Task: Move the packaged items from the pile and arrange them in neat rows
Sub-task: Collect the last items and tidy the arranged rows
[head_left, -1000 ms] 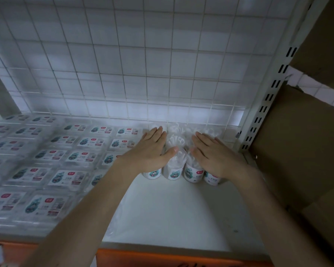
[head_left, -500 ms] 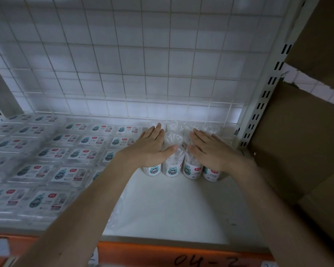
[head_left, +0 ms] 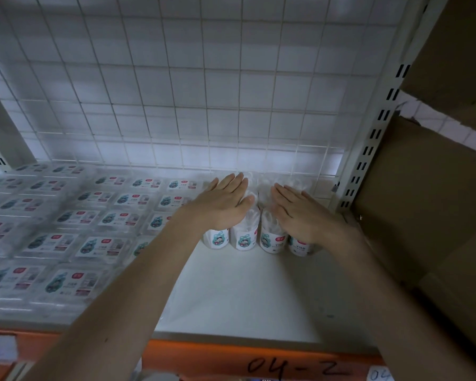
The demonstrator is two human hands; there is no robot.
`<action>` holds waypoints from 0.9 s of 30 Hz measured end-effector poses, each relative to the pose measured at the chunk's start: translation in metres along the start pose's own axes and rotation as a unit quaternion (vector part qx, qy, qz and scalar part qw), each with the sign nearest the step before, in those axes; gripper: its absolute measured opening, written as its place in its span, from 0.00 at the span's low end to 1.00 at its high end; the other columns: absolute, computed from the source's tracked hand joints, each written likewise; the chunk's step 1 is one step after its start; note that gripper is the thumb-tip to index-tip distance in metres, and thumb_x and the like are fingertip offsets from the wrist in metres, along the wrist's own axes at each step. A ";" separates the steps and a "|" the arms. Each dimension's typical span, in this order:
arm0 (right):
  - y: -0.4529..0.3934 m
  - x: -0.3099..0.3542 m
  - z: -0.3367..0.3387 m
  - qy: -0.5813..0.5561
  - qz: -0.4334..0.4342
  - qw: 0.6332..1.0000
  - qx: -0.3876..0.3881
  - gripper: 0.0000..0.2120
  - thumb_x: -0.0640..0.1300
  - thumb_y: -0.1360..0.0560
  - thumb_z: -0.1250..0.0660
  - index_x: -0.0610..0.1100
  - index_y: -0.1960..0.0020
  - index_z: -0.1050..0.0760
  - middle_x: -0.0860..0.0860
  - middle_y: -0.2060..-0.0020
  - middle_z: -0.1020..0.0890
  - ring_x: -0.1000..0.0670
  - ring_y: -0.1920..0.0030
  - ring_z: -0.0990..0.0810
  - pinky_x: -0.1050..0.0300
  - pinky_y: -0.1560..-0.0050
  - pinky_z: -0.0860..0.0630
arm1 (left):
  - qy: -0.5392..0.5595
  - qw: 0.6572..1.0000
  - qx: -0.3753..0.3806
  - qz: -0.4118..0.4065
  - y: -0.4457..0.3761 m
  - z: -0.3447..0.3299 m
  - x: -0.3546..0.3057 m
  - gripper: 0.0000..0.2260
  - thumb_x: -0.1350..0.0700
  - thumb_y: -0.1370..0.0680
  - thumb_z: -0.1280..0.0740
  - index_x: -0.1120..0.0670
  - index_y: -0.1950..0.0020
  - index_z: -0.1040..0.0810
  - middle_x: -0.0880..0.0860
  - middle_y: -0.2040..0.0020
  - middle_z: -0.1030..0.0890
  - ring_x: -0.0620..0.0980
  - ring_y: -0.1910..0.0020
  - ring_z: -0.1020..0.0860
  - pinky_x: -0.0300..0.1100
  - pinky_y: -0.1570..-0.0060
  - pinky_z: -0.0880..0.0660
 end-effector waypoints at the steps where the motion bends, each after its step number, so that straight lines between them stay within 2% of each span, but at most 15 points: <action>1: 0.000 -0.001 -0.001 0.003 -0.001 1.000 -0.002 0.24 0.51 0.19 0.60 0.46 0.25 0.59 0.52 0.25 0.58 0.55 0.26 0.59 0.55 0.27 0.61 | 0.000 1.000 0.005 -0.003 -0.002 -0.003 -0.002 0.25 0.47 0.18 0.58 0.53 0.25 0.61 0.49 0.24 0.62 0.44 0.26 0.63 0.44 0.29 0.65; 7: -0.001 -0.004 0.002 -0.024 0.004 1.000 -0.004 0.24 0.50 0.19 0.60 0.47 0.25 0.59 0.52 0.25 0.58 0.55 0.26 0.59 0.57 0.29 0.61 | 0.012 1.000 0.005 -0.001 -0.006 -0.009 -0.003 0.24 0.48 0.18 0.58 0.53 0.25 0.60 0.49 0.24 0.61 0.43 0.26 0.61 0.43 0.29 0.64; 11: -0.005 -0.016 0.014 -0.033 -0.022 0.999 -0.033 0.24 0.51 0.19 0.60 0.45 0.24 0.58 0.51 0.25 0.56 0.54 0.26 0.58 0.56 0.28 0.60 | 0.051 0.999 -0.006 0.013 -0.006 0.001 0.003 0.24 0.48 0.18 0.58 0.54 0.24 0.58 0.49 0.24 0.59 0.44 0.26 0.59 0.44 0.29 0.62; 14: -0.015 -0.027 0.016 -0.038 -0.061 0.996 -0.044 0.25 0.52 0.19 0.61 0.44 0.24 0.57 0.49 0.24 0.54 0.51 0.25 0.57 0.53 0.27 0.58 | 0.020 0.999 -0.011 0.022 -0.014 0.012 0.008 0.23 0.52 0.18 0.57 0.58 0.24 0.53 0.52 0.23 0.55 0.47 0.25 0.56 0.48 0.27 0.58; 17: -0.026 -0.031 0.011 -0.058 -0.077 0.995 -0.030 0.26 0.53 0.19 0.61 0.43 0.25 0.57 0.47 0.25 0.55 0.49 0.25 0.57 0.53 0.27 0.58 | 0.021 0.999 -0.025 0.043 -0.025 0.017 0.016 0.23 0.52 0.18 0.55 0.60 0.25 0.50 0.55 0.24 0.50 0.50 0.25 0.53 0.48 0.27 0.55; 22: -0.032 -0.034 0.005 -0.079 -0.064 0.994 -0.029 0.25 0.52 0.19 0.60 0.43 0.25 0.55 0.48 0.25 0.55 0.51 0.25 0.57 0.54 0.27 0.58 | 0.028 0.997 -0.003 0.067 -0.032 0.005 0.019 0.26 0.46 0.18 0.57 0.59 0.25 0.55 0.56 0.23 0.56 0.51 0.25 0.57 0.49 0.28 0.59; 27: -0.031 -0.030 0.005 -0.067 -0.041 0.996 -0.030 0.24 0.49 0.18 0.59 0.44 0.25 0.55 0.49 0.25 0.55 0.52 0.25 0.57 0.54 0.26 0.58 | 0.016 0.996 -0.019 0.091 -0.032 0.003 0.017 0.27 0.46 0.18 0.56 0.60 0.25 0.56 0.57 0.24 0.57 0.52 0.25 0.57 0.49 0.27 0.59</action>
Point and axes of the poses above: each hand's wrist, its own y-axis away from the middle knuckle, its own z-axis out of the back of the hand, x = y × z, the point moved 6 cm from there along -y, towards the middle knuckle
